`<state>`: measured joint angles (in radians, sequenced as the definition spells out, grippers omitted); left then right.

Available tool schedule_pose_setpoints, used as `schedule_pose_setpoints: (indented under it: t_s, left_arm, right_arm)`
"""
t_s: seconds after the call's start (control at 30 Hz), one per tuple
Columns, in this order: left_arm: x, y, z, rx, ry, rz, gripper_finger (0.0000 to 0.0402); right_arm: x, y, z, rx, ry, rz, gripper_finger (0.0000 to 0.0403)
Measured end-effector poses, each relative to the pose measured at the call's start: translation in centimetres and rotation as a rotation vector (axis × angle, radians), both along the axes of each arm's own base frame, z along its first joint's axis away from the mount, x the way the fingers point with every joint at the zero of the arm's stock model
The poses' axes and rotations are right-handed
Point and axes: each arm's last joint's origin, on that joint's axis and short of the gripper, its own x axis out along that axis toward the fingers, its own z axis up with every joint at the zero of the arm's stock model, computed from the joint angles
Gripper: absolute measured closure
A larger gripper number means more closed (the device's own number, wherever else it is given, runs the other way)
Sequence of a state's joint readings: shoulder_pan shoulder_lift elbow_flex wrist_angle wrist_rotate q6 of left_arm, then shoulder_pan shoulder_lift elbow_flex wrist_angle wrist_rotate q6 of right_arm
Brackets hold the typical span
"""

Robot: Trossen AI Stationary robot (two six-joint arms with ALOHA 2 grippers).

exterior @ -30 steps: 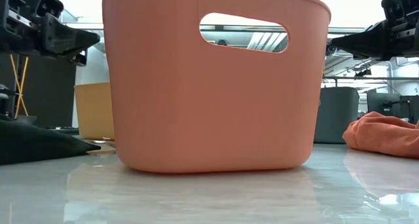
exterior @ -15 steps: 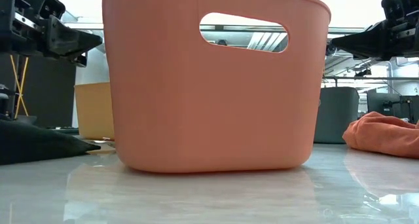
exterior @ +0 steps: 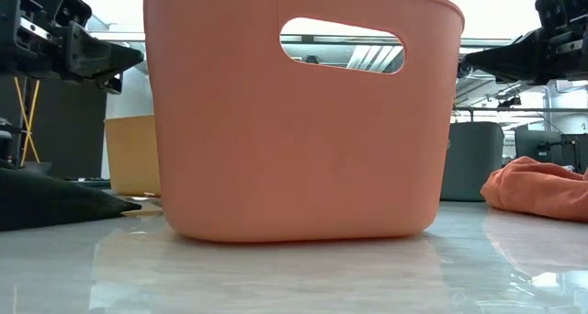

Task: Sort spices by type
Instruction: Return to Home Position

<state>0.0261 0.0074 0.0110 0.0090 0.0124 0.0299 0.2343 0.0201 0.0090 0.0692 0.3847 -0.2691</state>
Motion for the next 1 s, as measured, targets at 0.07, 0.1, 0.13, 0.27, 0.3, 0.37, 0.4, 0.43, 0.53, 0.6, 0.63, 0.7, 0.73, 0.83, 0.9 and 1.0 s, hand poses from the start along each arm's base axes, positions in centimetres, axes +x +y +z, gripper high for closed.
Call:
schedule_pose_setpoints:
  t_s: [0.07,0.1,0.13,0.27,0.3,0.37,0.4,0.43,0.53,0.6,0.63,0.7,0.73,0.83,0.9,1.0]
  left_arm:
    - [0.00,0.00,0.01,0.000,0.000,0.000,0.0401]
    - [0.00,0.00,0.00,0.000,0.000,0.000,0.0401]
    - [0.00,0.00,0.00,0.000,0.000,0.000,0.0401]
    - [0.00,0.00,0.00,0.000,0.000,0.000,0.0402]
    - [0.00,0.00,0.00,0.000,0.000,0.000,0.0402]
    - [0.00,0.00,0.00,0.000,0.000,0.000,0.0401]
    - [0.00,0.00,0.01,0.000,0.000,0.000,0.0401]
    - [0.00,0.00,0.00,0.000,0.000,0.000,0.0402]
    - [0.00,0.00,0.00,0.000,0.000,0.000,0.0401]
    - [0.00,0.00,0.00,0.000,0.000,0.000,0.0401]
    - [0.00,0.00,0.00,0.000,0.000,0.000,0.0401]
    - [0.00,0.00,0.00,0.000,0.000,0.000,0.0401]
    - [0.00,0.00,0.00,0.000,0.000,0.000,0.0402]
    - [0.00,0.00,-0.01,0.000,0.000,0.000,0.0401]
    - [0.00,0.00,0.00,0.000,0.000,0.000,0.0401]
    - [0.00,0.00,0.01,0.000,0.000,0.000,0.0401]
  right_arm:
    - [-0.09,-0.10,0.09,0.011,-0.012,-0.026,0.0402]
    - [-0.14,-0.15,0.15,0.013,-0.020,-0.030,0.0402]
    - [-0.12,-0.22,0.21,0.015,-0.027,-0.027,0.0402]
    - [0.04,-0.45,-0.06,0.138,-0.014,0.091,0.0402]
    - [0.06,-0.49,-0.12,0.197,-0.011,0.134,0.0402]
    - [0.09,-0.53,-0.34,0.281,0.014,0.211,0.0402]
    - [0.09,-0.57,-0.35,0.300,0.016,0.228,0.0402]
    - [0.10,-0.60,-0.34,0.304,0.016,0.227,0.0402]
    - [0.09,-0.62,-0.34,0.279,0.016,0.224,0.0402]
    - [0.09,-0.59,-0.35,0.279,0.018,0.234,0.0402]
    - [0.09,-0.59,-0.35,0.293,0.017,0.235,0.0402]
    - [0.09,-0.60,-0.35,0.312,0.016,0.232,0.0402]
    - [0.09,-0.61,-0.35,0.319,0.016,0.227,0.0402]
    - [0.13,-0.62,-0.39,0.320,0.021,0.224,0.0402]
    - [0.20,-0.61,-0.49,0.321,0.032,0.222,0.0402]
    - [0.22,-0.61,-0.51,0.321,0.037,0.221,0.0402]
